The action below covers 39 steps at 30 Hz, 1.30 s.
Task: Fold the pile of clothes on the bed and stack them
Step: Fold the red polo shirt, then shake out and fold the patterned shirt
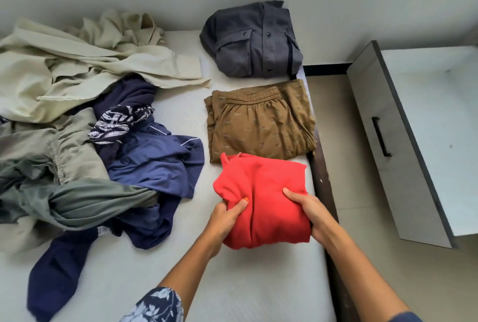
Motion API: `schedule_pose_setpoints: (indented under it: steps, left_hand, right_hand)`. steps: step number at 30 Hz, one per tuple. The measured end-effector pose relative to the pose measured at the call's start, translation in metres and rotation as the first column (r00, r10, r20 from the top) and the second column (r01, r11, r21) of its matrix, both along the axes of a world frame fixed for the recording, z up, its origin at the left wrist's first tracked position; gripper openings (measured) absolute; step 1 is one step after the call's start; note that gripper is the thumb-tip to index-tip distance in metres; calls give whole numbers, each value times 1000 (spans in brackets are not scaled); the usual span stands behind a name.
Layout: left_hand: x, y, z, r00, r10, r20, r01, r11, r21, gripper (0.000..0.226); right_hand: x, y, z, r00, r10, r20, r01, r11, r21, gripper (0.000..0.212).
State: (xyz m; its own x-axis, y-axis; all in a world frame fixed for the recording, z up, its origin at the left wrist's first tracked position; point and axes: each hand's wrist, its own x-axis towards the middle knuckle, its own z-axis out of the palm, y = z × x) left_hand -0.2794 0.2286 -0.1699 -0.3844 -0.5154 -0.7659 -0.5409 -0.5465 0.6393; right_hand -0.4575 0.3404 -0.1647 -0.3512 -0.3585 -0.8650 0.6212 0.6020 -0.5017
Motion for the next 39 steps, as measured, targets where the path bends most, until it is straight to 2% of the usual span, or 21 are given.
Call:
schedule_pose_setpoints:
  steps: [4,6,8,11,15,18,22,25,27,29,32,35,39]
  left_hand:
    - [7,35,-2,1000,-24,-20,27,990,141,38]
    - [10,46,-11,999,-42,29,38,994,104,39]
    - [15,48,-22,983,-84,161,85,996,2,50]
    - [20,44,-24,930,-169,326,208,974,-88,50]
    - [30,35,0,894,-273,355,338,931,-137,45]
    - [39,25,23,867,-316,386,396,907,-145,48]
    - [70,2,61,843,-274,463,396,899,-189,43]
    - [101,-20,76,827,-223,516,390,889,-241,36]
    - [122,-38,82,811,-164,561,410,844,-346,29]
    - [141,-55,89,800,-82,594,423,780,-462,31]
    - [166,-80,98,795,39,605,420,684,-596,35]
    - [190,-109,100,805,121,581,403,607,-685,34]
    - [215,-146,94,818,133,560,401,566,-720,34]
  right_hand:
    - [-15,41,5,998,-7,-62,10,999,42,30]
    - [-19,55,-5,987,41,-154,-26,995,100,28]
    - [-21,63,-19,946,146,-289,-99,980,171,29]
    - [-18,61,-31,836,314,-451,-183,933,310,39]
    - [1,42,-10,692,438,-574,-171,872,459,60]
    - [16,23,17,526,575,-627,-207,801,561,64]
    - [41,-19,56,363,650,-668,-423,754,503,55]
    - [65,-53,72,298,657,-692,-582,700,414,43]
    - [84,-76,79,253,661,-707,-640,662,390,38]
    - [104,-97,81,192,690,-698,-699,595,396,38]
    - [131,-124,82,102,722,-684,-750,508,424,39]
    - [157,-159,78,71,723,-688,-777,472,416,39]
    - [188,-212,75,4,723,-691,-801,416,431,44]
